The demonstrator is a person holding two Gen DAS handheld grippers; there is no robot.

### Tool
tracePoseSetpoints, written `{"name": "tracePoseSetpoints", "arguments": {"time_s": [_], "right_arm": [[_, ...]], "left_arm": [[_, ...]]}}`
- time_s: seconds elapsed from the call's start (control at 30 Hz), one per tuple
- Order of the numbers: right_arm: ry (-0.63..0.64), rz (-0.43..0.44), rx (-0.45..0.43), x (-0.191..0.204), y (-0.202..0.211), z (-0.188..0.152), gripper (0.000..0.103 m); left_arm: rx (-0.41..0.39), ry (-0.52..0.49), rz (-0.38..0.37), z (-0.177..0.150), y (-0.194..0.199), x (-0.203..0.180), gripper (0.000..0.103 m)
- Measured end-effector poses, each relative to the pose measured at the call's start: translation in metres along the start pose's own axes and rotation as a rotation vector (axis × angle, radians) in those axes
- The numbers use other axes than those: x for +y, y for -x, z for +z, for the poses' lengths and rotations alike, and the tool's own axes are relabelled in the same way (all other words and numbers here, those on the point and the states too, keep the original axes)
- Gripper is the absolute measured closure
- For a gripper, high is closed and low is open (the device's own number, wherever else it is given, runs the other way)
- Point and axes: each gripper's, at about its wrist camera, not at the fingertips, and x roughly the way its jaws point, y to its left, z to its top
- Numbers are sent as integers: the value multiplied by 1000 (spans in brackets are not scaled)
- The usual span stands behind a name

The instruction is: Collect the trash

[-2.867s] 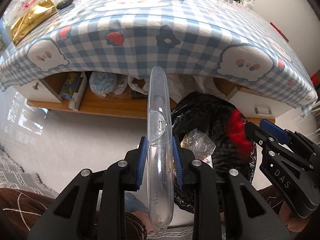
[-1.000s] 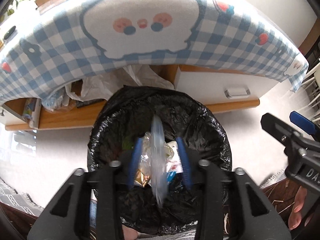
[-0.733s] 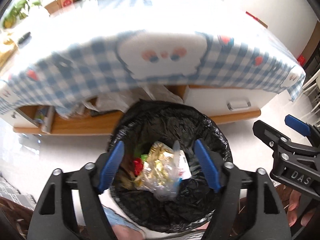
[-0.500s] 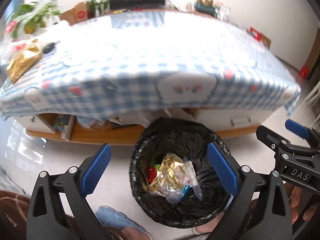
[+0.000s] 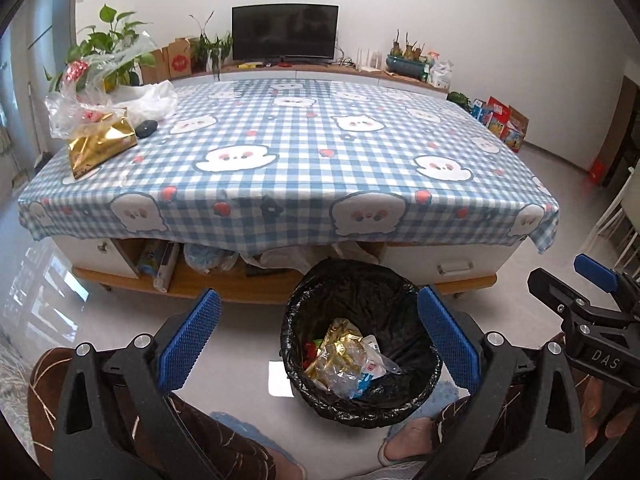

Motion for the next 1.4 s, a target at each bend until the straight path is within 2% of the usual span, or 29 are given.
{"name": "tracePoseSetpoints", "arguments": {"time_s": [0.27, 1.4], "right_arm": [[19, -13, -31, 8, 8, 3, 8], [3, -14, 1, 3, -7, 1, 8]], "left_arm": [[3, -11, 0, -5, 1, -3, 6], [21, -20, 17, -5, -12, -5, 6]]}}
